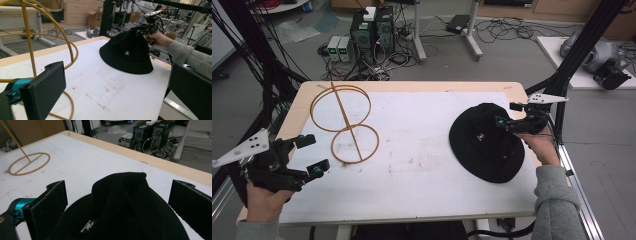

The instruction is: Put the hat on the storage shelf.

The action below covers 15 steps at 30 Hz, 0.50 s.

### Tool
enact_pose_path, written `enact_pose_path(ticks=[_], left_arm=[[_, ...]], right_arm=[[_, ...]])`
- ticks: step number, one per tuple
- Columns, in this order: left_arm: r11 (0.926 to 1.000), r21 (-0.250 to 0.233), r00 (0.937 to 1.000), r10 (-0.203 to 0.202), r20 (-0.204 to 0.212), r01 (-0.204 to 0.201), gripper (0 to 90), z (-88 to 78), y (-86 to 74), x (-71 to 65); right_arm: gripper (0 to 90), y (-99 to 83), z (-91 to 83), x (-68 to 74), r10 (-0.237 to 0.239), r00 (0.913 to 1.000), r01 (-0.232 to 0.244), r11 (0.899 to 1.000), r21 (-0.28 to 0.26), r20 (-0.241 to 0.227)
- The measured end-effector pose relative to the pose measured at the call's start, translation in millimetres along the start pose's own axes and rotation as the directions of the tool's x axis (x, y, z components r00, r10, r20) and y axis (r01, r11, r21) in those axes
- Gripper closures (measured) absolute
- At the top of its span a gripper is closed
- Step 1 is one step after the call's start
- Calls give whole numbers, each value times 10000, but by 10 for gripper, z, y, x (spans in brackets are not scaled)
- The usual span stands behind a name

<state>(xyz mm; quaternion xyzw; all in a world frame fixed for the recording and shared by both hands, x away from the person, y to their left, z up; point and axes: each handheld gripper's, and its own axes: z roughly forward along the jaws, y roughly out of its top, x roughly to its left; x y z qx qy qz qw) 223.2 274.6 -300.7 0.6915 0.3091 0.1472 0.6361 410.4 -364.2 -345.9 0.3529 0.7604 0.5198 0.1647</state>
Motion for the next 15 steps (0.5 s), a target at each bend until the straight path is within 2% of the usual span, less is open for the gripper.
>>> enact_pose_path(ticks=[2, 3, 6, 8, 9, 12, 15], left_arm=[[10000, 5, 10000, 7, 3, -7, 17, 1, 0, 0], [10000, 12, 10000, -5, 3, 5, 18, 4, -1, 0], [10000, 14, 10000, -15, 61, 15, 17, 4, -4, 5], [10000, 26, 10000, -20, 10, 20, 17, -8, -9, 19], [10000, -16, 10000, -72, -11, 72, 17, -10, -14, 26], [9999, -21, 9999, -128, -58, 128, 17, -19, -23, 43], [9999, -11, 9999, -100, -34, 100, 17, -20, -24, 44]], right_arm=[[23, 3, 9, 8, -32, 9999, 31, 10000, 33, 147], [57, 2, 13, 11, -45, 9998, 43, 9999, 99, 187], [60, 1, 28, 15, -102, 9996, 97, 9997, 207, 246], [198, -5, 36, 12, -144, 9995, 132, 9990, 427, 271], [198, -5, 36, 12, -144, 9995, 132, 9990, 427, 271], [362, -7, 35, 9, -120, 9988, 94, 9985, 544, 478], [555, -18, 40, 15, -259, 9977, 215, 9974, 690, 626]])
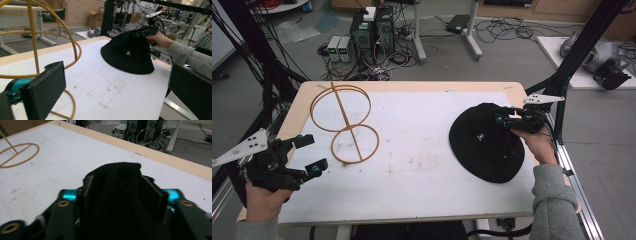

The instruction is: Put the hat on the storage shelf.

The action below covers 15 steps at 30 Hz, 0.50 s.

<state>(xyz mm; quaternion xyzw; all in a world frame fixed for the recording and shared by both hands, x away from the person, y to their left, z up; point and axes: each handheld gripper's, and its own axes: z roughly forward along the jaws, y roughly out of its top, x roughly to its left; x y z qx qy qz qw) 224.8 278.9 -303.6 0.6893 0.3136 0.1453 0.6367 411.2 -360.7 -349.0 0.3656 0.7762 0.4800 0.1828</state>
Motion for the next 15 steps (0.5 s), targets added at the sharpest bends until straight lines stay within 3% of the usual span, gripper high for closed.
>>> enact_pose_path(ticks=[4, 6, 15], left_arm=[[10000, 12, 10000, -1, -50, 1, 17, 0, 1, -2], [10000, 45, 10000, 15, -53, -15, 17, -2, 1, -2], [10000, 93, 9999, 36, -144, -35, 17, 6, -2, -6]], right_arm=[[766, 19, -14, 60, -375, 9989, 379, 9992, -127, 270], [818, 19, -9, 66, -559, 9982, 561, 9984, -54, 214], [853, 23, -25, 78, -583, 9983, 583, 9983, -29, 39]])
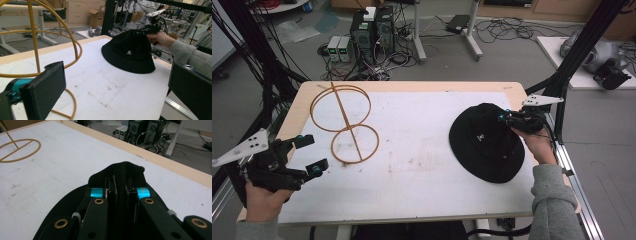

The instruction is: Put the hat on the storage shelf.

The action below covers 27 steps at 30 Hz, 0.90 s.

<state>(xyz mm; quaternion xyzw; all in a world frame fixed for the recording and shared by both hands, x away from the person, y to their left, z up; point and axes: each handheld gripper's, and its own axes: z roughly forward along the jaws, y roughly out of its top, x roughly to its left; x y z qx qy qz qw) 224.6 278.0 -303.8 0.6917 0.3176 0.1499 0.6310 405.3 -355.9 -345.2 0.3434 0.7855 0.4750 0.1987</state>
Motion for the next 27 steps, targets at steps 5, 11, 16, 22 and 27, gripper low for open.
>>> enact_pose_path(ticks=[5, 11, 16, 22, 27], left_arm=[[10000, 5, 10000, 4, -36, -4, 17, -2, 1, 2], [10000, -94, 10000, -25, -55, 25, 17, -29, 13, -1], [10000, -88, 10000, 8, -54, -8, 17, -43, 17, -11], [10000, -84, 9999, 8, -120, -9, 17, -85, 7, -40], [10000, -86, 9995, 5, -324, -8, 17, -168, -10, -65]], right_arm=[[857, 22, -43, 8, 158, 9999, -158, 9998, -104, -30], [861, 129, -133, 68, 38, 9999, -41, 9999, -156, -166], [861, 349, -268, 212, -367, 9988, 354, 9986, -402, -325], [861, 541, -392, 340, -652, 9961, 614, 9961, -638, -594], [861, 678, -425, 416, -952, 9925, 900, 9936, -676, -772]])
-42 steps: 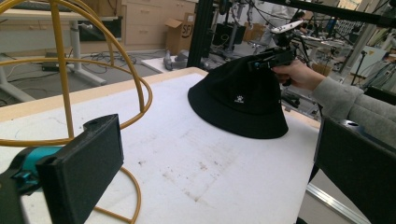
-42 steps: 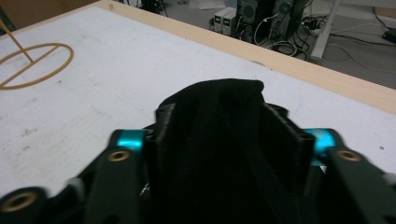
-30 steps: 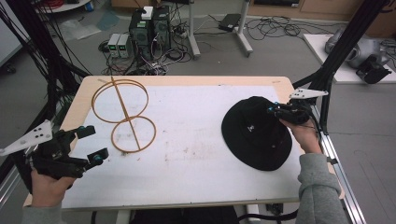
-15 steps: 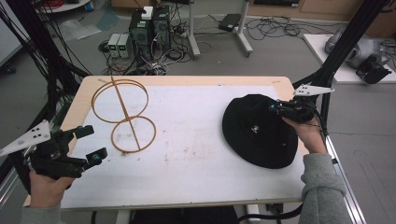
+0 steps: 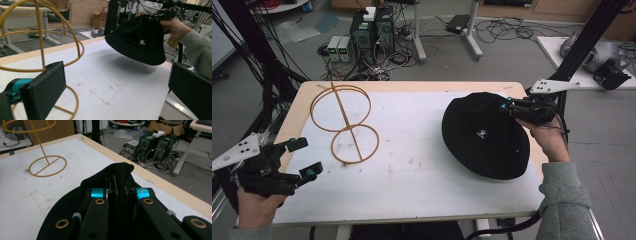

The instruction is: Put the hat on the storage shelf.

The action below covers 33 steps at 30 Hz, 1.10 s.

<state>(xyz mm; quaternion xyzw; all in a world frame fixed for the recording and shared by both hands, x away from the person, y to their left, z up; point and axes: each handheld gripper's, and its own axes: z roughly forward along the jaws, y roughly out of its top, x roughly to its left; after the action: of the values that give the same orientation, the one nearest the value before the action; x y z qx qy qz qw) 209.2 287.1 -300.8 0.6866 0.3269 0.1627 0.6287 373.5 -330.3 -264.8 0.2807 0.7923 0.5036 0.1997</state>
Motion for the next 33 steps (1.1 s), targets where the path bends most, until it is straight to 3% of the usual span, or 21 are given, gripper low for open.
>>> enact_pose_path(ticks=[13, 33], left_arm=[[9998, 66, 9981, -209, -579, 213, 17, -233, -93, -59], [9994, 170, 9950, -286, -953, 303, 17, -387, -162, -110]], right_arm=[[862, 482, -12, 181, -431, 9918, 410, 9990, -198, -1199], [862, 1081, -227, 302, -1058, 9855, 1031, 9943, -272, -1324]])
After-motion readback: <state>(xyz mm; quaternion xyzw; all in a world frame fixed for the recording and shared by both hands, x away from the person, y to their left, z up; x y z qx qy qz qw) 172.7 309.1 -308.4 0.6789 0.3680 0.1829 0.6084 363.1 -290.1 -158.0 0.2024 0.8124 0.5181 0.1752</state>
